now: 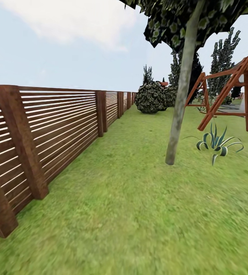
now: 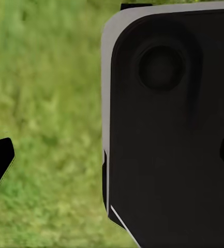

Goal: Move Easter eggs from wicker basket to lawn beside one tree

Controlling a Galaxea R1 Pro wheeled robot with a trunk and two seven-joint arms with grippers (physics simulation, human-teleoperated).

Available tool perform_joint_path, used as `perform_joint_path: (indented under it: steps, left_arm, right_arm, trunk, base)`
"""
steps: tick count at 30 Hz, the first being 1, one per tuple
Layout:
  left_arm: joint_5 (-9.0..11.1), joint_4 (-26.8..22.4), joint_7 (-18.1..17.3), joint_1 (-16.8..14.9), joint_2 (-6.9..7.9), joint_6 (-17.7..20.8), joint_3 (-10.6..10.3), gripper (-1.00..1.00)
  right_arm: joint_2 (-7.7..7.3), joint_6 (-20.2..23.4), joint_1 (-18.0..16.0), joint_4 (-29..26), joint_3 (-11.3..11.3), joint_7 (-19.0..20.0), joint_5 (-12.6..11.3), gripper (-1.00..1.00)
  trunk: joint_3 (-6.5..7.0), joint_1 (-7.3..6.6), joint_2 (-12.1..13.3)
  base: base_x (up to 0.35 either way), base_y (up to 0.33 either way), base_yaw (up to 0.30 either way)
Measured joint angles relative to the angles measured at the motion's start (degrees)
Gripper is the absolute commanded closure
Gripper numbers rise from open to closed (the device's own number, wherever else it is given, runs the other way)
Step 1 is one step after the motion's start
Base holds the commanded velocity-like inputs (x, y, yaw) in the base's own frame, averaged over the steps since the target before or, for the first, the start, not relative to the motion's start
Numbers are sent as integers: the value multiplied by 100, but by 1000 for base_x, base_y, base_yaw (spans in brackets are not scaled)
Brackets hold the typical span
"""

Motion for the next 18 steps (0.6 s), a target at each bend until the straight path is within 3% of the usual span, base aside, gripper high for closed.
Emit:
perform_joint_path:
  steps: [18]
  left_arm:
    - [0, 0, 1, 0, 0, 0, 0, -100]
  right_arm:
    - [0, 1, 0, 0, -2, 0, -2, -100]
  trunk:
    - [0, 0, 0]
  base:
    - [337, 0, -1]
